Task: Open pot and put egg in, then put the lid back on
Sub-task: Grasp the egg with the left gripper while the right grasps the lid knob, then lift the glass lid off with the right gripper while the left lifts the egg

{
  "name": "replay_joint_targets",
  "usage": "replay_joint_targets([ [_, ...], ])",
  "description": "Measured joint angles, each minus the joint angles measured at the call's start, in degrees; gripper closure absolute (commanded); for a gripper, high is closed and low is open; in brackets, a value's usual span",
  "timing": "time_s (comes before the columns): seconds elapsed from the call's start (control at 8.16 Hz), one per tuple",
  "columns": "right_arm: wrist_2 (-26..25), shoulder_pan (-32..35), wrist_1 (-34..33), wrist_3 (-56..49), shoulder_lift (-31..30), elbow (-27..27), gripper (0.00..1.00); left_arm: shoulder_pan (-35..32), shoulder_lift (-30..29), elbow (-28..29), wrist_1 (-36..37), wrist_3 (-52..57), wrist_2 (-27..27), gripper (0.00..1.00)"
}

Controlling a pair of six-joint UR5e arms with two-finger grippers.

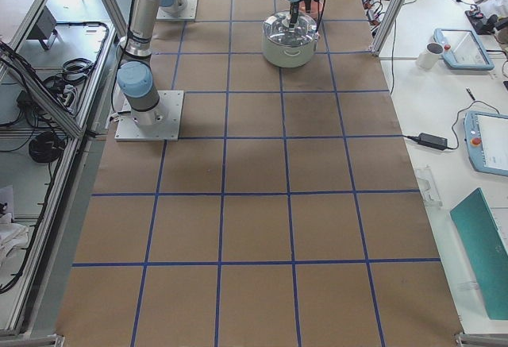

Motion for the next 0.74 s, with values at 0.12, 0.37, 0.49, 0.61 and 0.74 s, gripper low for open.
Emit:
replay_joint_targets([
  [0.12,0.0,0.0,0.2,-0.3,0.0,0.0,0.82,0.0,-0.1,0.0,-0.1,0.1,0.0,0.19],
  [0.37,0.0,0.0,0.5,-0.8,-0.1,-0.1,0.95,0.0,-0.3,0.0,-0.6,0.8,0.0,0.2],
  [0.49,0.1,0.0,0.5,-0.9,-0.2,-0.1,0.97,0.0,-0.4,0.0,-0.8,1.1,0.0,0.23],
  [0.61,0.1,0.0,0.5,-0.9,-0.3,-0.1,1.0,0.0,-0.4,0.0,-1.0,1.2,0.0,0.26],
  [0.74,0.1,0.0,0.6,-0.9,-0.6,-0.2,1.0,0.0,-0.5,0.1,-1.0,1.3,0.0,0.37],
])
